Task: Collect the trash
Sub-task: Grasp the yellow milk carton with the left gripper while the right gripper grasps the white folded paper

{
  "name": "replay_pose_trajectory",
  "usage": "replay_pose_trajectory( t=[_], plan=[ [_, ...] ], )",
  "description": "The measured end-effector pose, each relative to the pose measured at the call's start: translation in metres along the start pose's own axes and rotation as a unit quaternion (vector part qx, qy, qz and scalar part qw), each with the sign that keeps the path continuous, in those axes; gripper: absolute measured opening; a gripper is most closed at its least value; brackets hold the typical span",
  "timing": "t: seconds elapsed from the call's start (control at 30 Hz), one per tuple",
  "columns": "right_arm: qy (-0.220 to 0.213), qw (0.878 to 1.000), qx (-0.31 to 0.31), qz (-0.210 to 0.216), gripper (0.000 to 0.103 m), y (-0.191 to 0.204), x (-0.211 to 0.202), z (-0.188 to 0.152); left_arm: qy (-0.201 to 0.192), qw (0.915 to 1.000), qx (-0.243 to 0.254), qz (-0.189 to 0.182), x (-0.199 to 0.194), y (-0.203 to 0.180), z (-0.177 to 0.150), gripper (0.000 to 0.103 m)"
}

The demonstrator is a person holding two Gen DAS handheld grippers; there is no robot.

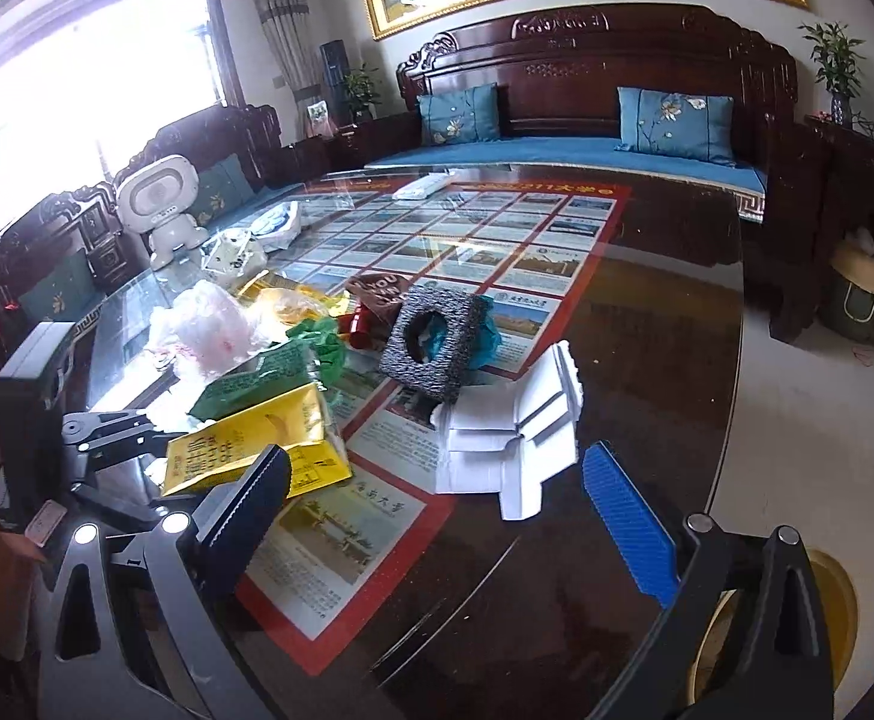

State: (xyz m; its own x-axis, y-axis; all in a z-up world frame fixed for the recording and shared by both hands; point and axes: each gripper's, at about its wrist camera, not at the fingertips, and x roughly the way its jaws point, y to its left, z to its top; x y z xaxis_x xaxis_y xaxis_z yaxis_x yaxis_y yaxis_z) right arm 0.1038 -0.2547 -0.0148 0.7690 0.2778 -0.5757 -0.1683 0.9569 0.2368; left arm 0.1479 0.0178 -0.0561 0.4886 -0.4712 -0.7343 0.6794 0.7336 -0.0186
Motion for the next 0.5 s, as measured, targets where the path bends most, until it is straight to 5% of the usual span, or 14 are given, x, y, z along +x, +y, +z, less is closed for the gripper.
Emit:
replay_pose_trajectory(
  t=[0.1, 0.23, 0.5],
  plan=[
    [0.029, 0.999, 0.020, -0.004, 0.093, -0.020, 0.019, 0.009, 0.001, 1.0000, -0.002, 0.000, 0.001, -0.002, 0.002, 0.055],
    [0.060, 0.998, 0.027, 0.008, 0.076, -0.033, 0.038, 0.017, 0.002, 1.0000, -0.005, -0.003, 0.002, -0.004, 0.004, 0.055],
    [0.086, 0.996, 0.023, -0.008, 0.076, -0.043, 0.061, 0.030, -0.008, 0.9997, -0.019, -0.015, -0.002, -0.008, 0.007, 0.055]
  ],
)
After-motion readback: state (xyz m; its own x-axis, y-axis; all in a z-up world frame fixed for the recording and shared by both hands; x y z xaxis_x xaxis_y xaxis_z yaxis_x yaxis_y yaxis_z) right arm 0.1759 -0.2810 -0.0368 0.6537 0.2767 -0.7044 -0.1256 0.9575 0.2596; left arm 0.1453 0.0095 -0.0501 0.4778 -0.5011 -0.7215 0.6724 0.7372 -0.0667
